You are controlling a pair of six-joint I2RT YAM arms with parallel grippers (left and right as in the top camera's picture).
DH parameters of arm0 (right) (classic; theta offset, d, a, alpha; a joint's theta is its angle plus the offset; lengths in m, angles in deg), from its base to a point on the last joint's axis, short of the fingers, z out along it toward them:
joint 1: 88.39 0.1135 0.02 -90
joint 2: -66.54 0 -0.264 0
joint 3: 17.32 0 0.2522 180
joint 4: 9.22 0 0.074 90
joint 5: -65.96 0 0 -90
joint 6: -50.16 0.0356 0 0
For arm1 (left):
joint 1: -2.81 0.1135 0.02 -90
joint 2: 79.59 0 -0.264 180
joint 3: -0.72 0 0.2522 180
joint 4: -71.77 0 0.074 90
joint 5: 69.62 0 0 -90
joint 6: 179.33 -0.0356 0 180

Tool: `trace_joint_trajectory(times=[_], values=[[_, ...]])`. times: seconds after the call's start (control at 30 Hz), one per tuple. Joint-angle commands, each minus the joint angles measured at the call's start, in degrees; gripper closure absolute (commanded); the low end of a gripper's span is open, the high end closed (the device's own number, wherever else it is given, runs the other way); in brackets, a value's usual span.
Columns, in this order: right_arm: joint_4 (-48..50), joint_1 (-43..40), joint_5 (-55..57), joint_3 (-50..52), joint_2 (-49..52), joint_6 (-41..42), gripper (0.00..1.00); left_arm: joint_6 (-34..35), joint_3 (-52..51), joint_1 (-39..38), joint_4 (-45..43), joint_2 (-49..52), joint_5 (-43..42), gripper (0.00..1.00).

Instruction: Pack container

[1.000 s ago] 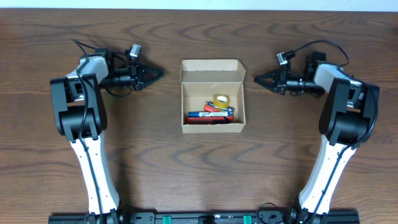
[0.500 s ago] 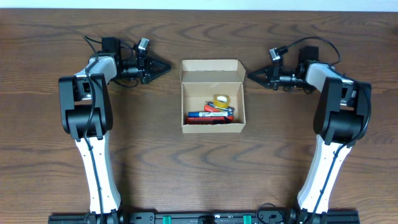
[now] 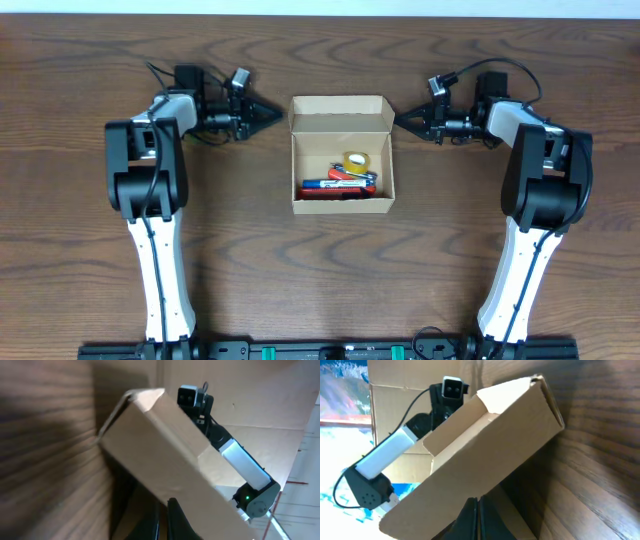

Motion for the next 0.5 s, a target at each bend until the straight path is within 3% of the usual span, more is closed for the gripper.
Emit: trace_joint_trajectory(times=[0.0, 0.47], values=[[0.0, 0.5, -0.7, 0.0, 2.0, 1.8, 0.99, 0.3, 0.1, -0.8, 0.2, 2.6, -1.2, 0.94], [2.4, 2.0, 1.3, 0.0, 4.0, 8.7, 0.99, 0.8, 0.1, -1.4, -0.5, 2.8, -1.2, 0.94]])
